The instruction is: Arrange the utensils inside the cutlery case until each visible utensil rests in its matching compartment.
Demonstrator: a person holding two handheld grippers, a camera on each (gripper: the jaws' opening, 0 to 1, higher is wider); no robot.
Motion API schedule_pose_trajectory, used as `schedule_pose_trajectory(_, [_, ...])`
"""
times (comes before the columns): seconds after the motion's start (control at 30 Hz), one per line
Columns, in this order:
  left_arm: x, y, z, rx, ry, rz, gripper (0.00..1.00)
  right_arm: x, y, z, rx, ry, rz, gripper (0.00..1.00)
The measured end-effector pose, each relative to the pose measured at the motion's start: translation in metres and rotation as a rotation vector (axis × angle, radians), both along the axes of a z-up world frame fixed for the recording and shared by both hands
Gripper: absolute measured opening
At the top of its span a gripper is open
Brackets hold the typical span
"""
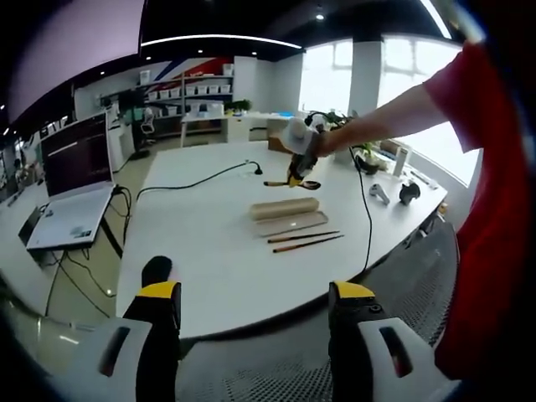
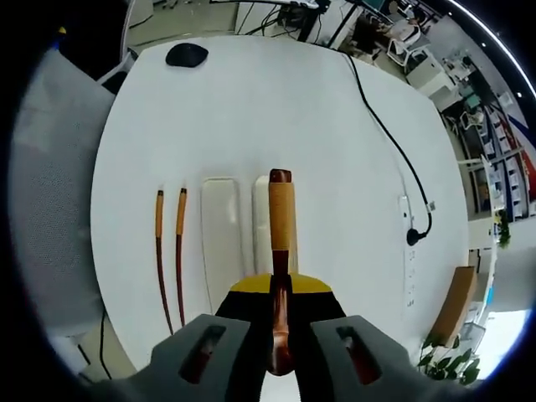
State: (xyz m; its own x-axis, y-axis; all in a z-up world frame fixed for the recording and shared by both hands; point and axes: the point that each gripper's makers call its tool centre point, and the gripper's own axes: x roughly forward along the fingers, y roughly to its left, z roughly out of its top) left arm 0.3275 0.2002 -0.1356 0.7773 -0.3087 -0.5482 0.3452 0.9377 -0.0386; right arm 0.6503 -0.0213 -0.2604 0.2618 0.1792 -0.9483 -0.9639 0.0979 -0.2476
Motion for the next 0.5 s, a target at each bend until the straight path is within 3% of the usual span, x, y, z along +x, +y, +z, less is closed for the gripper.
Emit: schedule_pose_trajectory(0.5, [-0.0064,0.0037,0.0039,0.02,0.001,-0.001,0.74,-0.0016,-0.0069,-0.008,-0.016,-0.016,0.001,0.01])
